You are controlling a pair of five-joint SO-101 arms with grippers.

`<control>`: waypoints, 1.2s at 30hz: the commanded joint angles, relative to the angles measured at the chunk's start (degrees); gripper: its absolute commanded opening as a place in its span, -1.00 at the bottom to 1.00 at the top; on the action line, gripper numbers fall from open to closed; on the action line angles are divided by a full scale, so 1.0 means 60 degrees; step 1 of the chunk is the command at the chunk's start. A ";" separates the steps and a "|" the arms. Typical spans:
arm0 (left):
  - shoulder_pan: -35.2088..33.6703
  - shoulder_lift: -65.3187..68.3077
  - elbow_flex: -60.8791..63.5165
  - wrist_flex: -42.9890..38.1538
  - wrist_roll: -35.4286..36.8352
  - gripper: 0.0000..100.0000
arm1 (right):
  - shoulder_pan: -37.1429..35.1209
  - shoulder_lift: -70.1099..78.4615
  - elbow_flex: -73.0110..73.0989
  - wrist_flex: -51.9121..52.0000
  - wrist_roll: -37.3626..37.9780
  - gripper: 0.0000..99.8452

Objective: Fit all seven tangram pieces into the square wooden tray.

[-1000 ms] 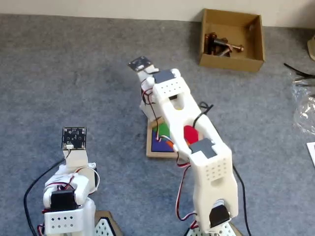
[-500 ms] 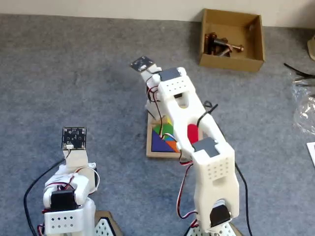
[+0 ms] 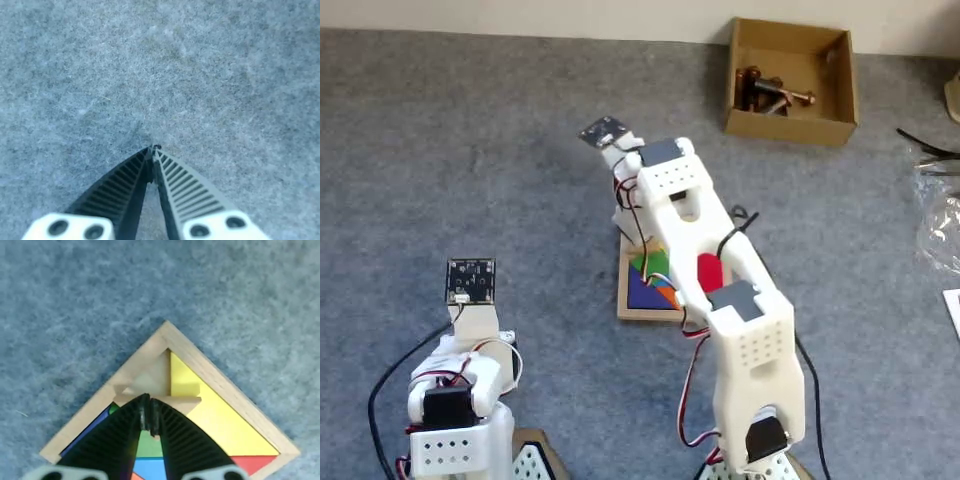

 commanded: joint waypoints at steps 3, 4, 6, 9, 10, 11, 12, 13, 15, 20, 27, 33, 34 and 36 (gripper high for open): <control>-0.0081 0.0066 0.0198 0.0073 0.0015 -0.99 | -0.0652 -0.0212 0.0007 0.0110 0.0044 -0.99; -0.0081 0.0066 0.0198 0.0073 0.0015 -0.99 | -0.0725 -0.0212 -0.0154 0.0125 0.0044 -0.99; -0.0081 0.0066 0.0198 0.0073 0.0015 -0.99 | -0.0769 -0.0198 -0.0520 0.0198 0.0044 -0.99; -0.0081 0.0066 0.0198 0.0073 0.0015 -0.99 | -0.0740 -0.0198 -0.0989 0.0212 0.0044 -0.99; -0.0081 0.0066 0.0198 0.0073 0.0015 -0.99 | -0.0740 -0.0198 -0.1077 0.0212 0.0044 -0.99; -0.0081 0.0066 0.0198 0.0073 0.0015 -0.99 | -0.0740 -0.0198 -0.1121 0.0212 0.0044 -0.99; -0.0081 0.0066 0.0198 0.0073 0.0015 -0.99 | -0.0740 -0.0198 -0.1150 0.0212 0.0044 -0.99; -0.0081 0.0066 0.0198 0.0073 0.0015 -0.99 | -0.0740 -0.0198 -0.1179 0.0212 0.0044 -0.99; -0.0081 0.0066 0.0198 0.0073 0.0015 -0.99 | -0.0740 -0.0198 -0.1209 0.0212 0.0044 -0.99; -0.0081 0.0066 0.0198 0.0073 0.0015 -0.99 | -0.0740 -0.0212 -0.1209 0.0242 0.0044 -0.99; -0.0081 0.0066 0.0198 0.0073 0.0015 -0.99 | -0.0872 -0.0212 -0.2469 0.1985 0.0044 -0.99; -0.0081 0.0066 0.0198 0.0073 0.0015 -0.99 | -0.0886 -0.0154 -0.3011 0.3099 0.0044 -0.99; -0.0081 0.0066 0.0198 0.0073 0.0015 -0.99 | -0.0872 -0.0154 -0.3011 0.3114 0.0044 -0.99; -0.0081 0.0066 0.0198 0.0073 0.0015 -0.99 | -0.0857 -0.0125 -0.2982 0.3128 0.0044 -0.99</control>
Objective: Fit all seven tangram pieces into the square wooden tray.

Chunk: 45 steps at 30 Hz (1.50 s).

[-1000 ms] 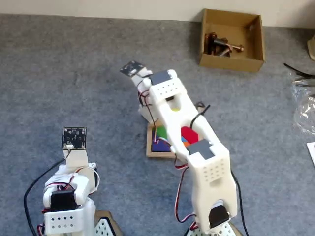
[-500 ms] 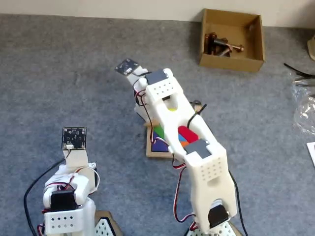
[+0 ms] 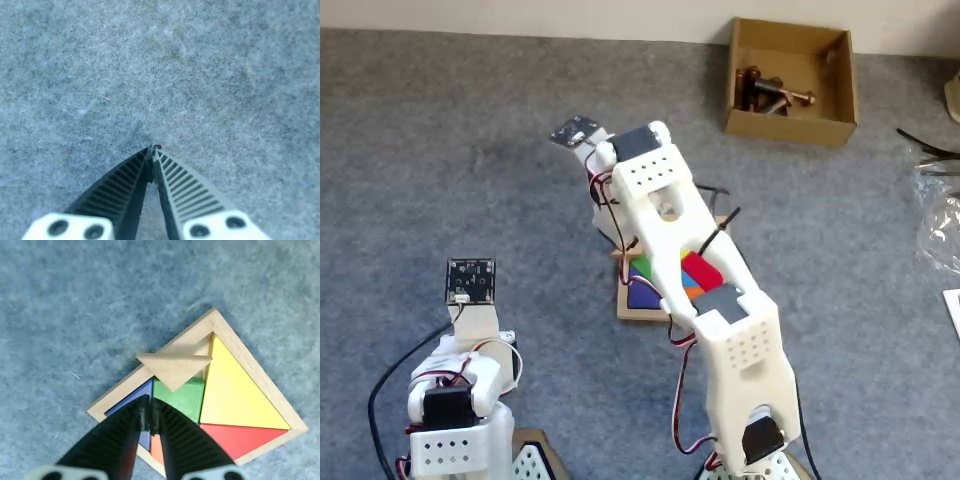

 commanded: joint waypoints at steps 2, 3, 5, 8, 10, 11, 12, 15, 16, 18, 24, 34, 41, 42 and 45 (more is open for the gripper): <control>-0.0081 0.0066 0.0198 0.0073 0.0015 -0.99 | -0.0125 -0.0198 -0.0315 0.0183 0.0029 -0.99; -0.0081 0.0066 0.0198 0.0073 0.0015 -0.99 | -0.0139 -0.0212 -0.0183 0.0154 0.0029 -0.99; -0.0081 0.0066 0.0198 0.0073 0.0015 -0.99 | -0.0198 -0.0212 0.0081 0.0095 0.0029 -0.99; -0.0081 0.0066 0.0198 0.0073 0.0015 -0.99 | -0.0271 -0.0198 0.0359 0.0066 0.0029 -0.99; -0.0081 0.0066 0.0198 0.0073 0.0015 -0.99 | -0.0271 -0.0212 0.0535 -0.0139 0.0029 -0.99; -0.0081 0.0066 0.0198 0.0073 0.0015 -0.99 | -0.0271 -0.0198 0.0535 -0.0168 0.0029 -0.99; -0.0081 0.0066 0.0198 0.0073 0.0015 -0.99 | -0.0300 -0.0183 0.0564 -0.0183 0.0029 -0.99; -0.0081 0.0066 0.0198 0.0073 0.0015 -0.99 | -0.0300 -0.0212 0.0842 -0.0491 0.0029 -0.99; -0.0081 0.0066 0.0198 0.0073 0.0015 -0.99 | -0.0300 -0.0198 0.0916 -0.0637 0.0029 -0.99; -0.0081 0.0066 0.0198 0.0073 0.0015 -0.99 | -0.0300 -0.0198 0.1238 -0.0901 0.0029 -0.99; -0.0081 0.0066 0.0198 0.0073 0.0015 -0.99 | -0.0286 -0.0198 0.1795 -0.1590 0.0029 -0.99; -0.0081 0.0066 0.0198 0.0073 0.0015 -0.99 | -0.0081 -0.0198 0.1795 -0.1648 0.0044 -0.99; -0.0081 0.0066 0.0198 0.0073 0.0015 -0.99 | 0.0286 -0.0183 0.1795 -0.1663 0.0059 -0.99; -0.0081 0.0066 0.0198 0.0073 0.0015 -0.99 | 0.0344 -0.0183 0.1795 -0.1663 0.0073 -0.99; -0.0081 0.0066 0.0198 0.0073 0.0015 -0.99 | 0.0520 -0.0183 0.1795 -0.1663 0.0088 -0.99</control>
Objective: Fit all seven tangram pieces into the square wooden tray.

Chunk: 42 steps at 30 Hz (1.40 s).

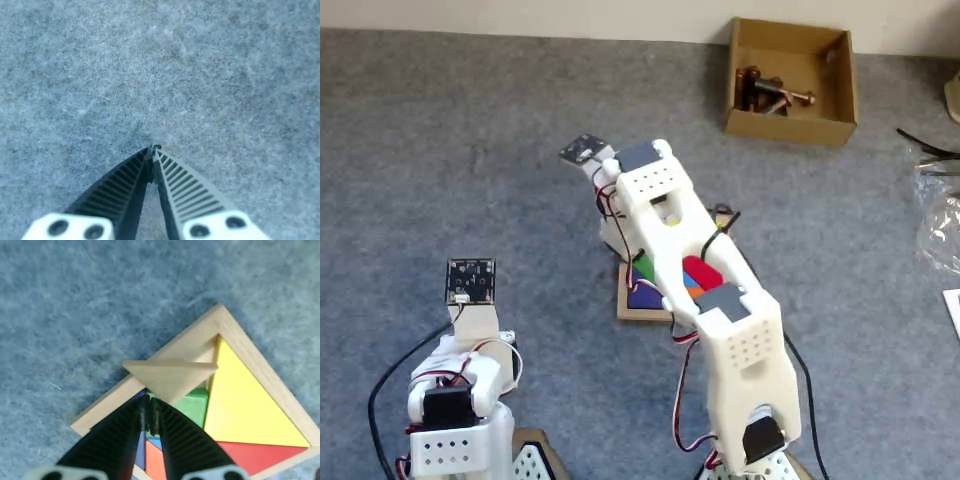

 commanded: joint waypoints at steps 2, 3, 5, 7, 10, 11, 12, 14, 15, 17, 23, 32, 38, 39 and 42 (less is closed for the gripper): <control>-0.0081 0.0066 0.0198 0.0073 0.0015 -0.99 | 0.0330 -0.0183 -0.0066 -0.0256 0.0088 -0.99; -0.0081 0.0066 0.0198 0.0073 0.0015 -0.99 | 0.0374 -0.0183 -0.0066 -0.0286 0.0088 -0.99; -0.0081 0.0066 0.0198 0.0073 0.0015 -0.99 | 0.0403 -0.0183 -0.0066 -0.0315 0.0088 -0.99; -0.0081 0.0066 0.0198 0.0073 0.0015 -0.99 | 0.0418 -0.0183 -0.0066 -0.0330 0.0088 -0.99; -0.0081 0.0066 0.0198 0.0073 0.0015 -0.99 | 0.0418 -0.0183 -0.0066 -0.0330 0.0088 -0.99; -0.0081 0.0066 0.0198 0.0073 0.0015 -0.99 | 0.0432 -0.0183 -0.0066 -0.0330 0.0088 -0.99; -0.0081 0.0066 0.0198 0.0073 0.0015 -0.99 | 0.0432 -0.0183 -0.0081 -0.0330 0.0088 -0.99; -0.0081 0.0066 0.0198 0.0073 0.0015 -0.99 | 0.0432 -0.0212 -0.0139 -0.0286 0.0073 -0.99; -0.0081 0.0066 0.0198 0.0073 0.0015 -0.99 | 0.0418 -0.0256 -0.0139 -0.0256 0.0059 -0.99; -0.0081 0.0066 0.0198 0.0073 0.0015 -0.99 | 0.0374 -0.0286 -0.0183 -0.0022 0.0044 -0.99; -0.0081 0.0066 0.0198 0.0073 0.0015 -0.99 | 0.0110 -0.0227 -0.1780 0.0842 0.0044 -0.99; -0.0081 0.0066 0.0198 0.0073 0.0015 -0.99 | -0.0476 -0.0198 -0.2176 0.1311 0.0029 -0.99; -0.0081 0.0066 0.0198 0.0073 0.0015 -0.99 | -0.1062 -0.0183 -0.2132 0.0886 0.0073 -0.99; -0.0081 0.0066 0.0198 0.0073 0.0015 -0.99 | -0.1150 -0.0183 -0.2029 0.0857 0.0073 -0.99; -0.0081 0.0066 0.0198 0.0073 0.0015 -0.99 | -0.1414 -0.0183 -0.1604 0.0476 0.0088 -0.99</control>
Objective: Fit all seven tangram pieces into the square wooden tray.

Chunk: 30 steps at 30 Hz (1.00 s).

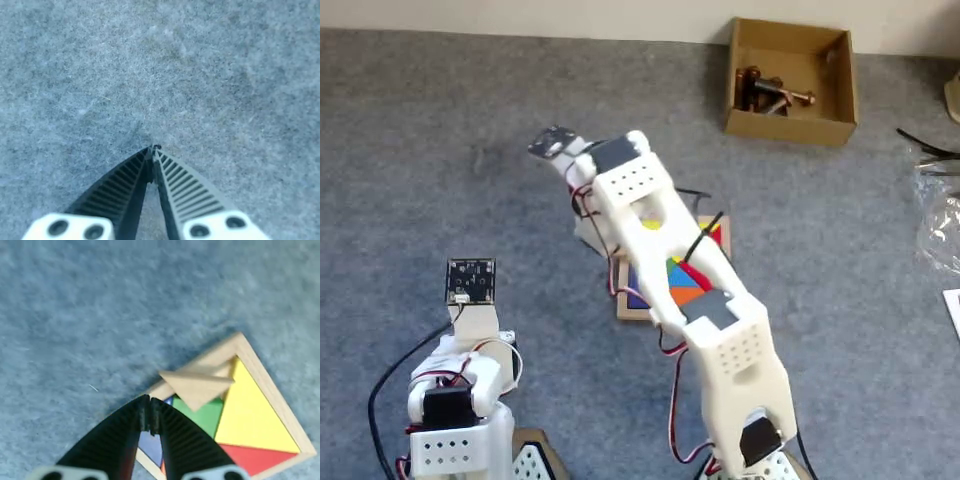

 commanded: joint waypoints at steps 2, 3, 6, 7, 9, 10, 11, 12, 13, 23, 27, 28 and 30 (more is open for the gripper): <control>-0.0081 0.0066 0.0198 0.0073 0.0015 -0.99 | -0.0476 -0.0183 0.0462 -0.0886 0.0103 -0.99; -0.0081 0.0066 0.0198 0.0073 0.0015 -0.99 | -0.0476 -0.0198 0.0667 -0.1136 0.0103 -0.99; -0.0081 0.0066 0.0198 0.0073 0.0015 -0.99 | -0.0476 -0.0198 0.1077 -0.1780 0.0103 -0.99; -0.0081 0.0066 0.0198 0.0073 0.0015 -0.99 | -0.0476 -0.0198 0.1150 -0.1941 0.0103 -0.99; -0.0081 0.0066 0.0198 0.0073 0.0015 -0.99 | -0.0476 -0.0198 0.1355 -0.2147 0.0103 -0.99; -0.0081 0.0066 0.0198 0.0073 0.0015 -0.99 | -0.0476 -0.0198 0.1429 -0.2220 0.0103 -0.99; -0.0081 0.0066 0.0198 0.0073 0.0015 -0.99 | -0.0462 -0.0198 0.1487 -0.2264 0.0103 -0.99; -0.0081 0.0066 0.0198 0.0073 0.0015 -0.99 | -0.0462 -0.0198 0.1546 -0.2352 0.0103 -0.99; -0.0081 0.0066 0.0198 0.0073 0.0015 -0.99 | -0.0462 -0.0198 0.1560 -0.2410 0.0103 -0.99; -0.0081 0.0066 0.0198 0.0073 0.0015 -0.99 | -0.0212 -0.0183 0.1780 -0.2425 0.0103 -0.99; -0.0081 0.0066 0.0198 0.0073 0.0015 -0.99 | -0.0125 -0.0154 0.1780 -0.2366 0.0103 -0.99; -0.0081 0.0066 0.0198 0.0073 0.0015 -0.99 | -0.0095 -0.0095 0.1780 -0.2366 0.0103 -0.99; -0.0081 0.0066 0.0198 0.0073 0.0015 -0.99 | -0.0095 0.0139 0.1780 -0.2381 0.0103 -0.99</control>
